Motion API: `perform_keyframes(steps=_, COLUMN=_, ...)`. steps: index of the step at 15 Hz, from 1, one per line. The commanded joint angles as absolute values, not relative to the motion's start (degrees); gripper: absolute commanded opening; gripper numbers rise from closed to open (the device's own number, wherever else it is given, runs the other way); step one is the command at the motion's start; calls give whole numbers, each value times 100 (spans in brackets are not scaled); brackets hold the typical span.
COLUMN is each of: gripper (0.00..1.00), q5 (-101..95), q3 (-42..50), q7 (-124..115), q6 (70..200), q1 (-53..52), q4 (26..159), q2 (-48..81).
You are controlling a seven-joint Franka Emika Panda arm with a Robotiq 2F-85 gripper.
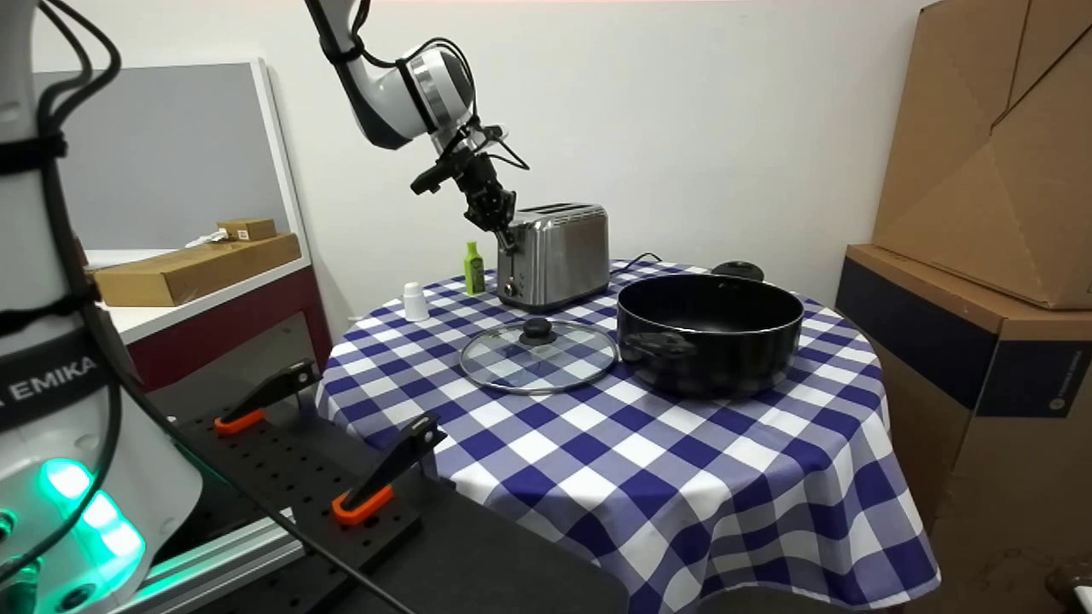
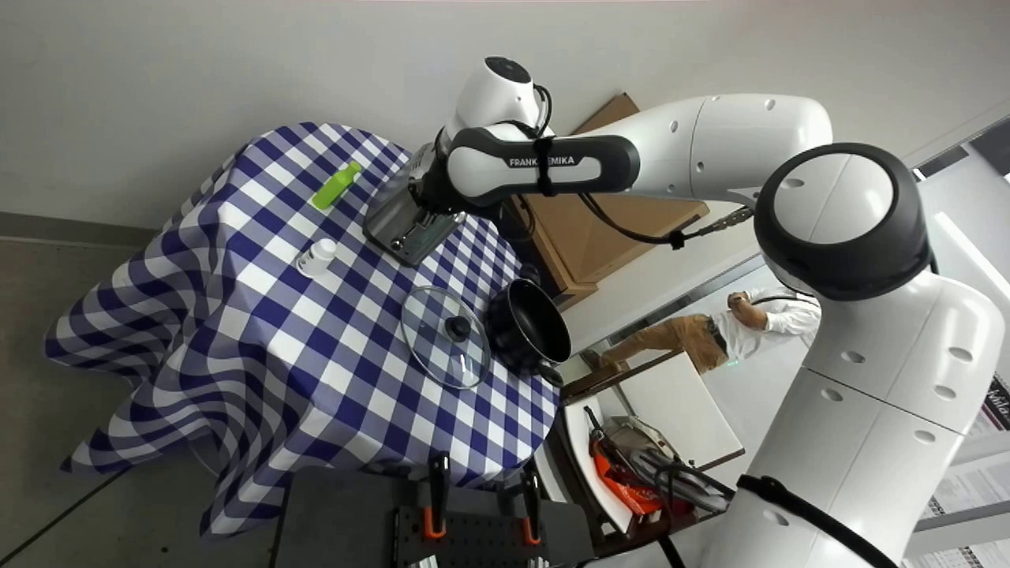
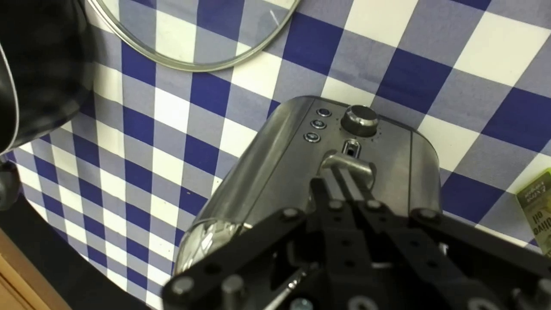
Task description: Push the toaster lever down
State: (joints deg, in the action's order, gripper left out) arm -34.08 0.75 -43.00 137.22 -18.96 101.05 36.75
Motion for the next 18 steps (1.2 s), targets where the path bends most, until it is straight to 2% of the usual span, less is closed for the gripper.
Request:
perform_keyframes(steps=1, gripper=0, q5=-3329, q3=219, q7=-4201, q6=13907, q1=-2002, q4=9850, q2=4088)
perform_keyframes(steps=11, gripper=0, q5=-3264, q3=329, q7=-4122, q6=14045, q1=-2130, q4=9685, q2=4677)
perform_keyframes(steps=18, gripper=0, q5=-2024, q3=-56, q7=-3596, q6=13871, q1=-1735, q4=10494, q2=3681)
